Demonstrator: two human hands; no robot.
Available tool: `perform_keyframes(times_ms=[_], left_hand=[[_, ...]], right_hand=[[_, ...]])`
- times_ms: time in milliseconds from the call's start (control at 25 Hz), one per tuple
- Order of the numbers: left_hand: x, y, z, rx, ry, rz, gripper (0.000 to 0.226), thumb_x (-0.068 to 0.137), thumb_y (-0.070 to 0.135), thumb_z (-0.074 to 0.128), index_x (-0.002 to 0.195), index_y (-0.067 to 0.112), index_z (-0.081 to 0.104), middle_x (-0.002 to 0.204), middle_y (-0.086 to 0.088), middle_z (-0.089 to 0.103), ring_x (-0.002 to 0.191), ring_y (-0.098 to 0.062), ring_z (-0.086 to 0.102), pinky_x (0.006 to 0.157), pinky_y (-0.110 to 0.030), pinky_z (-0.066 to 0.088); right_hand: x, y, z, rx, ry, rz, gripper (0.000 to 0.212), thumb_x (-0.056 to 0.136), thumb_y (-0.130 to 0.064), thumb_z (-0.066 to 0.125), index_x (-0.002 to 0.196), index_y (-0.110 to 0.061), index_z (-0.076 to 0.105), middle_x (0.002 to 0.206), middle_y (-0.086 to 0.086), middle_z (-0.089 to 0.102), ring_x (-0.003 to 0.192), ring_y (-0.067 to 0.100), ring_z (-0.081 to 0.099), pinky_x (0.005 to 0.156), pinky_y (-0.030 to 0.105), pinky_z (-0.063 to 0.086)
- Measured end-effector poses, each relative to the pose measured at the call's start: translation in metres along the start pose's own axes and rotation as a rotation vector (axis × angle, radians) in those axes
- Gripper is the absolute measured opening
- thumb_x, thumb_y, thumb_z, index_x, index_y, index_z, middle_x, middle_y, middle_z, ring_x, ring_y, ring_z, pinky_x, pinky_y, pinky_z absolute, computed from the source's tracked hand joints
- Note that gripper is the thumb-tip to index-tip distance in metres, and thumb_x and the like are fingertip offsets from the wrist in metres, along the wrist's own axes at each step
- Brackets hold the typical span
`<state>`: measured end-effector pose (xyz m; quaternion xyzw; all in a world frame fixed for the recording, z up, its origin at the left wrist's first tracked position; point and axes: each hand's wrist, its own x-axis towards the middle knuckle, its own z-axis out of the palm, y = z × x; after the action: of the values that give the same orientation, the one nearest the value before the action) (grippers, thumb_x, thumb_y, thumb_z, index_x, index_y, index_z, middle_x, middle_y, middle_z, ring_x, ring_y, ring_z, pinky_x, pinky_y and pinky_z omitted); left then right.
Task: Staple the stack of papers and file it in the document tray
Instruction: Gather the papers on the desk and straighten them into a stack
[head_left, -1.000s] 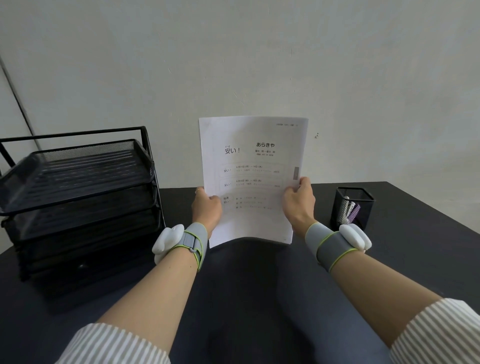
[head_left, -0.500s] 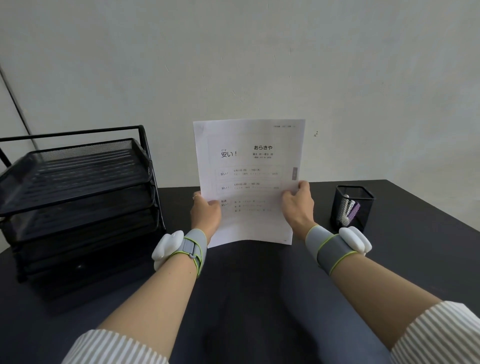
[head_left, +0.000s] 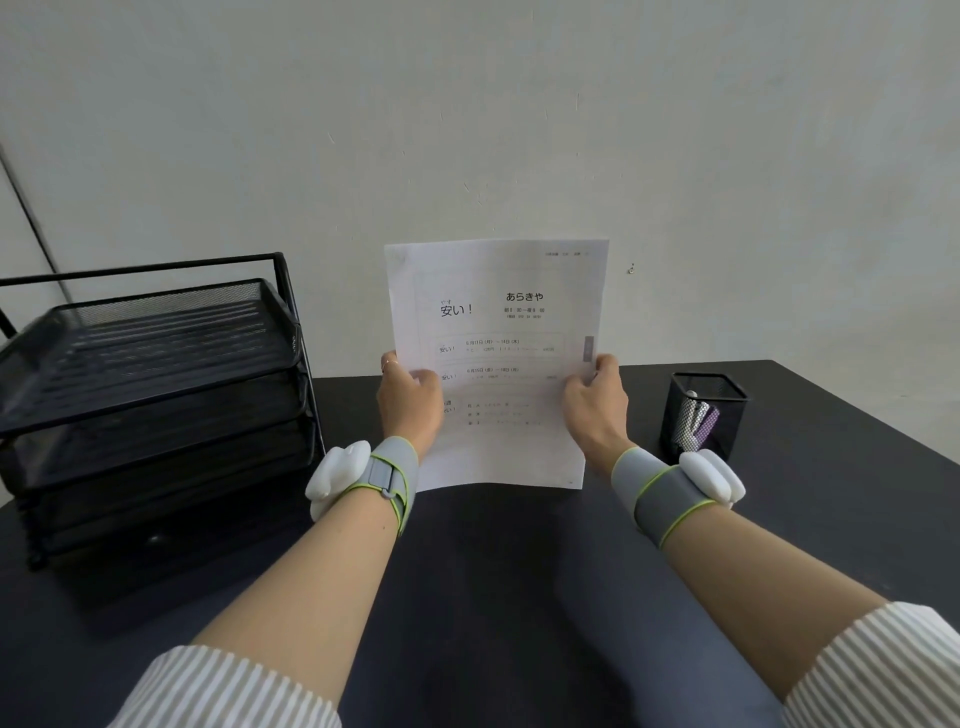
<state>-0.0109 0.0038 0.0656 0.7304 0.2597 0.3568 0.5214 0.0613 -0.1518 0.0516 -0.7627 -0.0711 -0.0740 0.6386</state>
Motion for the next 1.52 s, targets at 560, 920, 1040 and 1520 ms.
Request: perform_keyframes(times_ms=[560,920,1040,1520], left_hand=[[0.014,0.047,-0.012,0.194,0.104,0.386,0.077,0.086,-0.002,0.036,0.149,0.023,0.0,0.133,-0.017,0.041,0.114,-0.031,0.049,0.09,-0.034,0.037],[0.022,0.063,-0.019,0.454,0.083,0.553,0.063,0.089,-0.004,0.033,0.144,0.026,0.031,0.129,-0.017,0.037,0.113,-0.035,0.048,0.094,-0.038,0.042],[0.023,0.063,-0.02,0.458,0.093,0.551,0.061,0.091,-0.003,0.031,0.143,0.028,0.033,0.124,-0.018,0.04,0.111,-0.035,0.048,0.093,-0.039,0.042],[0.026,0.073,-0.022,0.369,0.215,0.551,0.044,0.094,0.004,0.031,0.126,0.022,0.055,0.112,-0.013,0.051,0.094,-0.029,0.055,0.072,-0.027,0.033]], right_hand=[[-0.001,0.007,0.0,-0.012,0.0,0.02,0.032,0.091,-0.006,0.034,0.119,-0.013,0.045,0.087,-0.004,0.054,0.074,0.017,0.053,0.065,0.029,0.042],[-0.002,0.007,-0.002,-0.022,-0.01,0.021,0.031,0.09,-0.006,0.034,0.119,-0.013,0.045,0.102,0.003,0.057,0.085,0.024,0.055,0.07,0.031,0.043],[-0.002,0.006,-0.002,-0.017,-0.015,0.027,0.032,0.091,-0.006,0.034,0.12,-0.014,0.044,0.105,0.003,0.057,0.089,0.026,0.056,0.072,0.032,0.044],[0.0,0.006,-0.005,-0.037,-0.007,0.004,0.028,0.091,-0.005,0.034,0.116,-0.009,0.046,0.096,0.003,0.056,0.082,0.024,0.053,0.057,0.025,0.039]])
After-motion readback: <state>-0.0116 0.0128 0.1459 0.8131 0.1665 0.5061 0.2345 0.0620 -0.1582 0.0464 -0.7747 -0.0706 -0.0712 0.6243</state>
